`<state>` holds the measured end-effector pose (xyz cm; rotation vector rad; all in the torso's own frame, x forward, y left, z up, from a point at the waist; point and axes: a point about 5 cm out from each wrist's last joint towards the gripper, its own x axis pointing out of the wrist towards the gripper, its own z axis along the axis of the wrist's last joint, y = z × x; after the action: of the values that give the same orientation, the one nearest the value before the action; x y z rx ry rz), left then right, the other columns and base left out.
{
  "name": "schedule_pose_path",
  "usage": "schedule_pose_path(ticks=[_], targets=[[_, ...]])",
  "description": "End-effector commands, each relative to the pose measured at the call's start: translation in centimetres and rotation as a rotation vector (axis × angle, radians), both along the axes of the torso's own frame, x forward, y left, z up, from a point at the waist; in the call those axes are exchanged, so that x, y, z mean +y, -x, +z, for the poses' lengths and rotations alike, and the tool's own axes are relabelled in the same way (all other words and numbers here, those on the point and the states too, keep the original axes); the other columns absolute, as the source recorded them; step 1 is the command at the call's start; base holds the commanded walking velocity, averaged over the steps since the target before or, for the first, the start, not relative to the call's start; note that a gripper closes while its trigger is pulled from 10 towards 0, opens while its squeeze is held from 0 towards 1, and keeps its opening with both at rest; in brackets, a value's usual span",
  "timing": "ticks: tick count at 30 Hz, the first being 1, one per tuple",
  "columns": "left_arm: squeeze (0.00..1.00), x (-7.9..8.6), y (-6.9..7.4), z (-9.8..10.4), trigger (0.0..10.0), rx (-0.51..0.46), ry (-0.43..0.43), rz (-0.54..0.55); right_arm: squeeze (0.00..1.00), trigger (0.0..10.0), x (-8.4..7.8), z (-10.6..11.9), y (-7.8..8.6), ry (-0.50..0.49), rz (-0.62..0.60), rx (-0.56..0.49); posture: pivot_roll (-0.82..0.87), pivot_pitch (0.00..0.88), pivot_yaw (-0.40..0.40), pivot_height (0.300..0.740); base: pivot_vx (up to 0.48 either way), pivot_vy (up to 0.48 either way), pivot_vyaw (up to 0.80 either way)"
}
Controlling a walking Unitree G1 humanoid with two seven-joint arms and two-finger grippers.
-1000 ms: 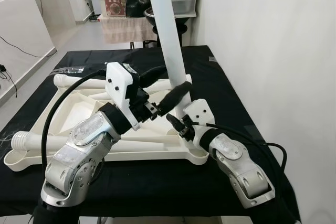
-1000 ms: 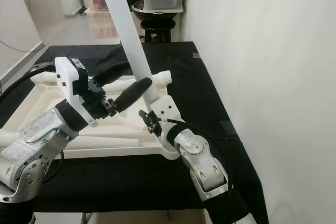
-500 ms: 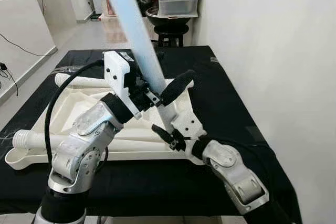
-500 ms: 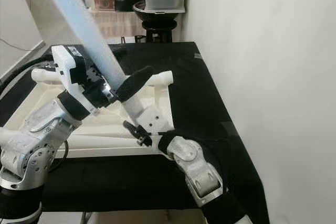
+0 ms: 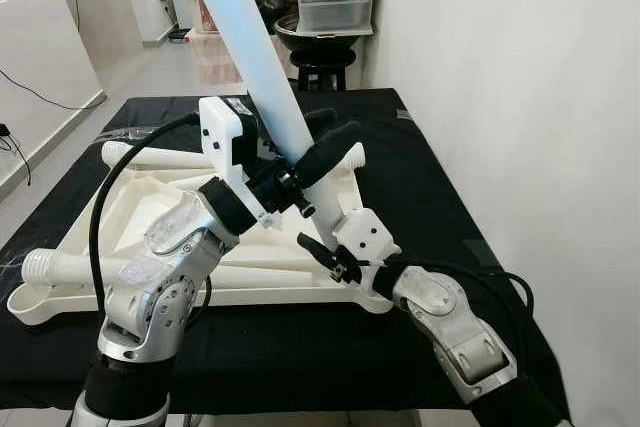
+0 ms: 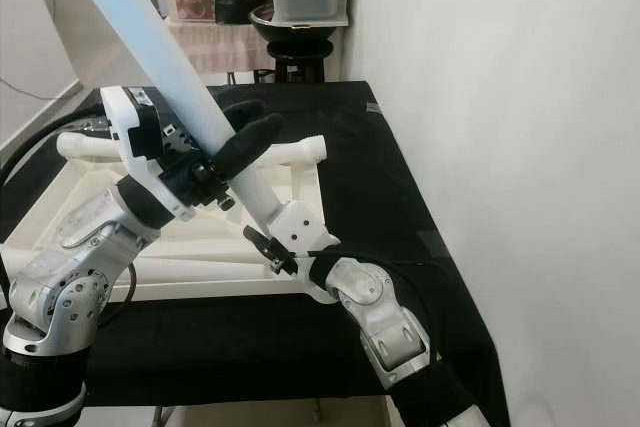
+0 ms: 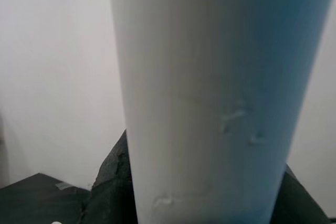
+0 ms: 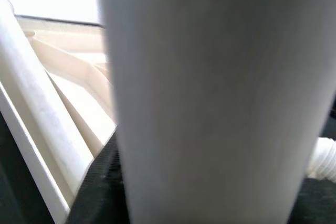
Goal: Building children table
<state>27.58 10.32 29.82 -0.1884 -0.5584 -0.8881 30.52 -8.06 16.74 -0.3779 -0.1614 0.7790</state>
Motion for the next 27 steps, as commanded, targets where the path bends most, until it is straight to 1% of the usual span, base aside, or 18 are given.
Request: schedule_pose_path(ticks=[1, 4, 7, 8, 9, 10, 11, 12, 13, 14, 15, 17, 19, 20, 21, 22, 23, 27], targets=[[0.00, 0.5, 0.1, 1.2, 0.0, -0.041, 0.028, -0.023, 1.00, 10.0, 0.5, -0.3, 0.2, -0.011, 0.055, 0.030, -0.07, 0.000, -0.001, 0.740, 0.000, 0.000, 0.00], [0.00, 0.7, 0.1, 1.5, 0.0, -0.047, 0.021, -0.070, 1.00, 10.0, 0.7, -0.3, 0.6, -0.016, 0.111, 0.047, -0.07, 0.000, 0.000, 0.740, 0.000, 0.000, 0.00], [0.00, 0.7, 0.1, 1.5, 0.0, -0.047, 0.021, -0.070, 1.00, 10.0, 0.7, -0.3, 0.6, -0.016, 0.111, 0.047, -0.07, 0.000, 0.000, 0.740, 0.000, 0.000, 0.00], [0.00, 0.7, 0.4, 1.7, 0.0, -0.057, -0.014, -0.143, 1.00, 10.0, 0.9, -0.1, 0.9, -0.017, 0.153, 0.030, -0.07, 0.000, 0.004, 0.740, 0.000, 0.000, 0.00], [0.00, 0.7, 0.7, 1.8, 0.0, -0.062, -0.070, -0.261, 1.00, 10.0, 1.1, 0.1, 1.3, -0.006, 0.218, 0.020, -0.07, 0.000, 0.013, 0.740, 0.000, 0.000, 0.00], [0.00, 0.8, 1.1, 1.8, 0.0, -0.072, -0.132, -0.379, 0.71, 10.0, 1.3, 0.1, 1.6, 0.005, 0.276, 0.027, -0.08, 0.000, 0.017, 0.740, 0.000, 0.000, 0.00], [0.00, 0.9, 1.4, 1.8, 0.0, -0.076, -0.177, -0.462, 0.52, 10.0, 1.4, 0.1, 1.8, 0.013, 0.313, 0.035, -0.08, 0.000, 0.018, 0.740, 0.000, 0.000, 0.00], [0.00, 0.9, 1.6, 1.8, 0.0, -0.077, -0.216, -0.532, 0.00, 10.0, 1.5, 0.0, 2.0, 0.025, 0.341, 0.041, -0.08, 0.000, 0.020, 0.740, 0.000, 0.000, 0.00], [0.00, 0.9, 2.0, 1.7, 0.0, -0.078, -0.254, -0.601, 0.00, 10.0, 1.6, -0.1, 2.1, 0.038, 0.357, 0.044, -0.08, 0.000, 0.021, 0.740, 0.000, 0.000, 0.00], [0.00, 0.9, 2.0, 1.7, 0.0, -0.078, -0.254, -0.601, 0.00, 10.0, 1.6, -0.1, 2.1, 0.038, 0.357, 0.044, -0.08, 0.000, 0.021, 0.740, 0.000, 0.000, 0.00], [0.00, 0.9, 2.4, 1.6, 0.0, -0.083, -0.294, -0.679, 0.00, 10.0, 1.6, -0.1, 2.1, 0.047, 0.364, 0.044, -0.09, 0.000, 0.023, 0.740, 0.000, 0.000, 0.00], [0.00, 0.9, 2.4, 1.6, 0.0, -0.083, -0.294, -0.679, 0.00, 10.0, 1.6, -0.1, 2.1, 0.047, 0.364, 0.044, -0.09, 0.000, 0.023, 0.740, 0.000, 0.000, 0.00], [0.00, 1.0, 3.4, 1.3, 0.0, -0.105, -0.381, -0.832, 0.00, 10.0, 1.5, 0.1, 2.2, 0.041, 0.385, 0.048, -0.10, 0.000, 0.031, 0.740, 0.000, 0.000, 0.00], [0.00, 1.0, 3.4, 1.3, 0.0, -0.105, -0.381, -0.832, 0.00, 10.0, 1.5, 0.1, 2.2, 0.041, 0.385, 0.048, -0.10, 0.000, 0.031, 0.740, 0.000, 0.000, 0.00], [0.00, 1.0, 3.6, 0.9, 0.0, -0.107, -0.423, -0.882, 0.00, 6.0, 1.5, 0.2, 2.3, 0.029, 0.402, 0.054, -0.11, 0.000, 0.034, 0.740, 0.000, 0.000, 0.00], [0.00, 0.9, 3.7, 0.7, 0.0, -0.106, -0.448, -0.908, 0.00, 6.0, 1.5, 0.3, 2.4, 0.021, 0.414, 0.057, -0.11, 0.000, 0.034, 0.740, 0.000, 0.000, 0.00], [0.00, 0.9, 3.7, 0.5, 0.0, -0.099, -0.466, -0.924, 0.00, 0.0, 1.5, 0.3, 2.6, 0.010, 0.428, 0.061, -0.11, 0.000, 0.034, 0.740, 0.000, 0.000, 0.00], [0.00, 0.8, 3.6, 0.4, 0.0, -0.094, -0.472, -0.929, 0.00, 0.0, 1.5, 0.4, 2.7, 0.003, 0.435, 0.063, -0.11, 0.000, 0.034, 0.740, 0.000, 0.000, 0.00]])
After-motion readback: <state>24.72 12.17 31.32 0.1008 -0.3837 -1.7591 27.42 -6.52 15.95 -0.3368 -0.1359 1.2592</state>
